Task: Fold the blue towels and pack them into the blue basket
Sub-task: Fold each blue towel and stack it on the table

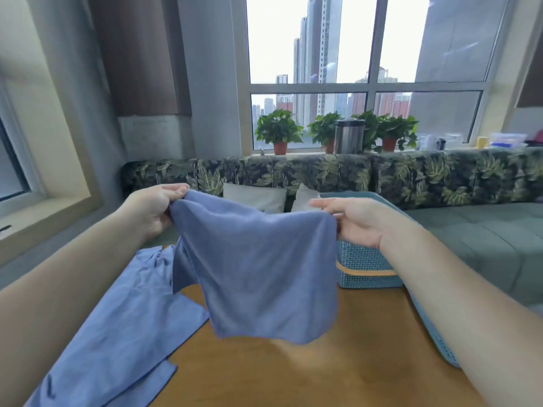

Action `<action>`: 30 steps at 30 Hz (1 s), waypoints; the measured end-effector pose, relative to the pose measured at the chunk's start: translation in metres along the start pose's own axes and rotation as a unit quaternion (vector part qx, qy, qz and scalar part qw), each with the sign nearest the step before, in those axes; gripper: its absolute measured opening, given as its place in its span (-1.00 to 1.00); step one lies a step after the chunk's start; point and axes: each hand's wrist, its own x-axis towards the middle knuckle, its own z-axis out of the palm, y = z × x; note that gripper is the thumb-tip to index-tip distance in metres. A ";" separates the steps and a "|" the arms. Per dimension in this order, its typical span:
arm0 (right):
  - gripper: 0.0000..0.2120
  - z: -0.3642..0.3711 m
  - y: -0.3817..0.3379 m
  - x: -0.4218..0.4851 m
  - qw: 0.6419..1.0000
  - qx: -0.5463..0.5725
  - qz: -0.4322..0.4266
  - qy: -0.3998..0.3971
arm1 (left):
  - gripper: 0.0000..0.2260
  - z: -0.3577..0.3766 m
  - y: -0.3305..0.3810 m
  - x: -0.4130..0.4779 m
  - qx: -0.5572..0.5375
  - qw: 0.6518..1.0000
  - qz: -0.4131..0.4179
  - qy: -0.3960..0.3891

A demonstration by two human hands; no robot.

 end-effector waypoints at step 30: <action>-0.48 0.014 0.033 -0.023 0.997 0.036 -0.073 -0.014 | -0.56 -0.034 -0.034 -0.043 -0.109 0.991 -0.056 -0.059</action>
